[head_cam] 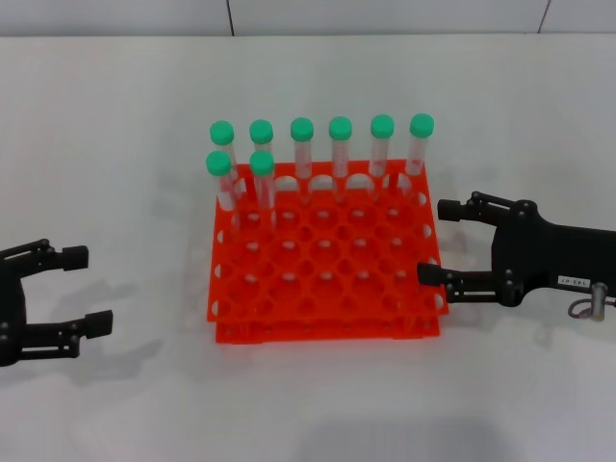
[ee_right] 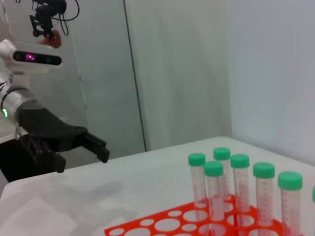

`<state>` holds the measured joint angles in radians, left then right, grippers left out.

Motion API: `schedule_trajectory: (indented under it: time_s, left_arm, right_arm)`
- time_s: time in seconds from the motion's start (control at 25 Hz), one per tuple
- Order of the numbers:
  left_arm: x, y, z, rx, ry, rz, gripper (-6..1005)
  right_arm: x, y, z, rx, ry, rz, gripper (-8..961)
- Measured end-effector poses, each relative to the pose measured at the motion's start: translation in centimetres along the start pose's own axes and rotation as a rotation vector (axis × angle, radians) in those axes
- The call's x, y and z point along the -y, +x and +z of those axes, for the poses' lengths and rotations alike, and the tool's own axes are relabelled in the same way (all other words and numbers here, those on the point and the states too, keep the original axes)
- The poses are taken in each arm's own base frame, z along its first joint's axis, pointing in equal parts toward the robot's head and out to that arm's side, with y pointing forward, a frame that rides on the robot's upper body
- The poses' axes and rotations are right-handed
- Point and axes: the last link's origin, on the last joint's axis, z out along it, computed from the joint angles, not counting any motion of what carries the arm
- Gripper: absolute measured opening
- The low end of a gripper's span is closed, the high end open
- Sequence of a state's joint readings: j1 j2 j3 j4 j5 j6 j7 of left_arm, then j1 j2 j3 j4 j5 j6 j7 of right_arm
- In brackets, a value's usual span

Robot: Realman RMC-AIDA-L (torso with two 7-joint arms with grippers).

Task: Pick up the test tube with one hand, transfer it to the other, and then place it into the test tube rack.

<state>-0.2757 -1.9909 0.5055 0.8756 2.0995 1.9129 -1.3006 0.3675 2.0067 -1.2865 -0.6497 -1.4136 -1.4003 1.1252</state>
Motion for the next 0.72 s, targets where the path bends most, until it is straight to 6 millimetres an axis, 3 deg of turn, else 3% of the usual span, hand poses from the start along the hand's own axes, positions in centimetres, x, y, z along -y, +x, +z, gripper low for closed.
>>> schedule_trajectory:
  time_s: [0.72]
  left_arm:
    - [0.57,0.56,0.76,0.007,-0.015,0.004,892]
  right_arm:
    - [0.08,0.1,0.5,-0.04,-0.022,0.005,877]
